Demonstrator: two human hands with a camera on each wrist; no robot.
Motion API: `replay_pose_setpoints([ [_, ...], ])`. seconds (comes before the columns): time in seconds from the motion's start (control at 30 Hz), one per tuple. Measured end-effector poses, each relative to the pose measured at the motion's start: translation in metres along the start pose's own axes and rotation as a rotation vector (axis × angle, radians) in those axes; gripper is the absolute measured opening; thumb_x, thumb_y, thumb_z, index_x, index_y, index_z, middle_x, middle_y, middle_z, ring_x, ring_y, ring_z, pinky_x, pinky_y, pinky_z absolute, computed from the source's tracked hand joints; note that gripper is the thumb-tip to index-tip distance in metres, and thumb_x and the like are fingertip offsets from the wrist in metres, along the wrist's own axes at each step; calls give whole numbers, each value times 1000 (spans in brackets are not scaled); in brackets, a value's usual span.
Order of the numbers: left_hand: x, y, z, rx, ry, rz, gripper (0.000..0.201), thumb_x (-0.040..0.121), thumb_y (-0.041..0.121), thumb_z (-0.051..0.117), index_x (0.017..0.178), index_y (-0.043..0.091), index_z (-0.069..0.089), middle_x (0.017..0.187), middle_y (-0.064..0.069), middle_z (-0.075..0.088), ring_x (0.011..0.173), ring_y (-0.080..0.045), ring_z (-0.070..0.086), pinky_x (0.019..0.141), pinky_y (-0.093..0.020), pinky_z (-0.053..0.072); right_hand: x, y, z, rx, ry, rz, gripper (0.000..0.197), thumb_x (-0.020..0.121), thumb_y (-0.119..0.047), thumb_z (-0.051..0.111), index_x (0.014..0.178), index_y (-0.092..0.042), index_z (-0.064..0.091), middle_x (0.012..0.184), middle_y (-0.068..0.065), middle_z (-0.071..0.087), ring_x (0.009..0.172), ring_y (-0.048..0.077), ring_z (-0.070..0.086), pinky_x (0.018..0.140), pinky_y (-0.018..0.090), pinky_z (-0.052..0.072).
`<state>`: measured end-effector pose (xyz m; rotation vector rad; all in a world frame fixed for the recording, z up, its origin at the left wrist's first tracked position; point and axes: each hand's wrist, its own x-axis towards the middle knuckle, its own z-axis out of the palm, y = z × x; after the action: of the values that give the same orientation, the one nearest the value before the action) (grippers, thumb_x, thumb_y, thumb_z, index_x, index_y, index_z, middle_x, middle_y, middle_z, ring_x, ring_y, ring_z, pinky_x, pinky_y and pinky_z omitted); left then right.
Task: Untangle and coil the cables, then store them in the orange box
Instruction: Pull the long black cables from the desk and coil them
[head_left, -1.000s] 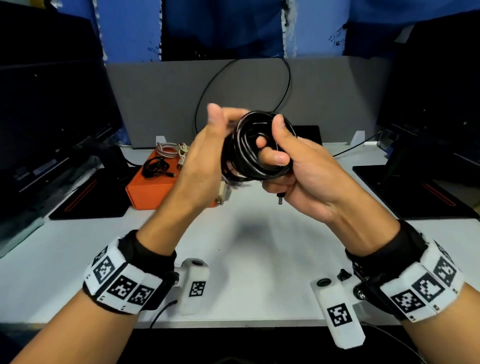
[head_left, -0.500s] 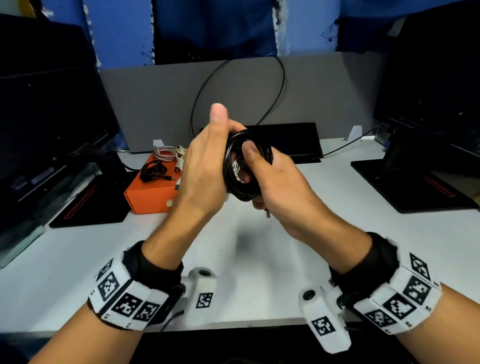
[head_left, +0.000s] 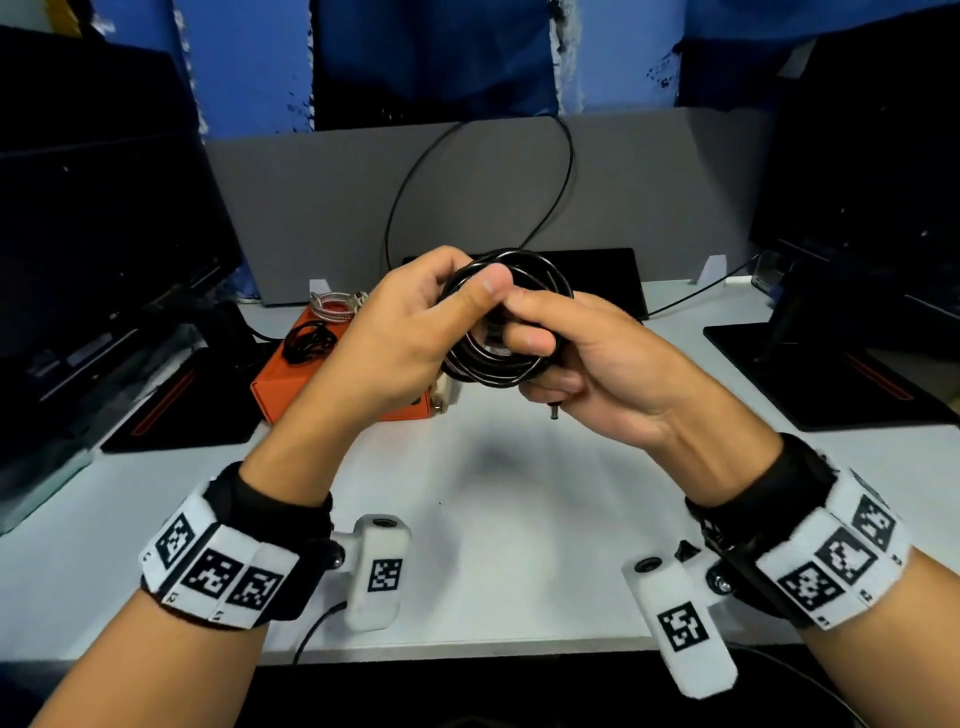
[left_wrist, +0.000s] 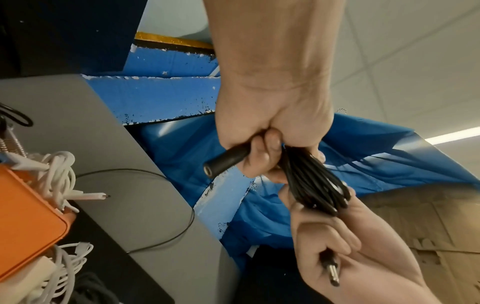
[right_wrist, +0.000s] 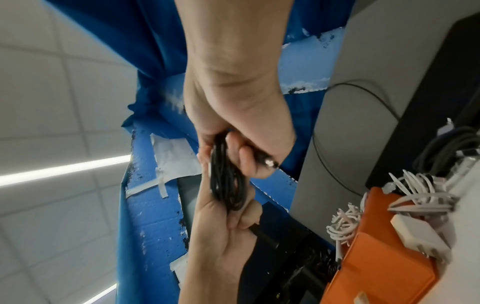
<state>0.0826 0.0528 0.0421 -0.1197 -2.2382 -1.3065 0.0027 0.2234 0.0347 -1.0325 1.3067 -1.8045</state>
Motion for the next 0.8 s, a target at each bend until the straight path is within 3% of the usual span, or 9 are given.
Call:
replay_pose_setpoints([
  [0.07,0,1,0,-96,0,-17,43,97,46,60,95,4,61,83,-21,71,69,-14,63,63,-33,54,-1,-1,-3,110,-88,11,15,96,-32,57,88,-19,60,70,-8,50,53,9,21,58,28,17],
  [0.13,1,-1,-5,-37,19,-1,43,97,51,63,93,8,61,75,-3,68,64,-7,59,62,-25,50,0,1,-3,23,-48,-15,21,101,-37,52,92,-19,56,70,-8,49,54,9,22,56,24,20],
  [0.2,1,-2,-12,327,35,71,45,91,65,55,84,21,58,66,12,59,58,-2,50,58,-20,41,1,1,-2,-277,56,-64,32,109,-41,44,87,-19,51,64,-7,44,52,7,25,51,22,21],
  [0.33,-8,8,-24,798,-194,15,77,86,86,28,82,18,65,65,0,60,60,-12,54,60,-37,46,-3,-11,-8,-591,-12,1,36,109,-41,41,82,-19,48,62,-5,39,51,7,27,49,19,23],
  [0.43,-9,13,-29,295,-386,-118,65,92,66,51,79,3,56,67,-14,44,59,-27,40,55,-40,35,-10,-23,-16,-791,-125,49,35,108,-40,47,81,-18,48,62,-8,42,55,8,32,51,18,25],
  [0.53,-8,18,-27,-106,-295,-269,34,98,37,54,76,11,55,64,-1,29,59,-16,22,52,-28,20,-13,-26,-16,-932,-134,56,30,106,-33,54,80,-20,51,58,-17,49,54,1,41,54,12,34],
  [0.67,-9,20,-1,-22,-62,-219,32,108,23,49,79,10,57,59,-1,36,54,-19,29,53,-34,23,-5,-17,-13,-1148,1,29,25,103,-44,56,85,-27,57,73,-12,64,66,8,60,68,34,51],
  [0.73,-12,26,7,56,-8,-152,30,106,24,50,81,11,61,58,-3,50,53,-23,46,55,-32,38,-2,-14,-15,-1221,106,-11,28,102,-51,54,90,-26,58,80,-5,67,75,17,65,74,47,55],
  [0.8,-15,33,6,62,-29,-153,30,106,22,49,85,11,65,65,-5,66,60,-20,62,63,-31,49,0,-15,-19,-1148,176,-55,28,103,-49,53,88,-26,58,79,-8,68,75,16,68,73,46,56],
])
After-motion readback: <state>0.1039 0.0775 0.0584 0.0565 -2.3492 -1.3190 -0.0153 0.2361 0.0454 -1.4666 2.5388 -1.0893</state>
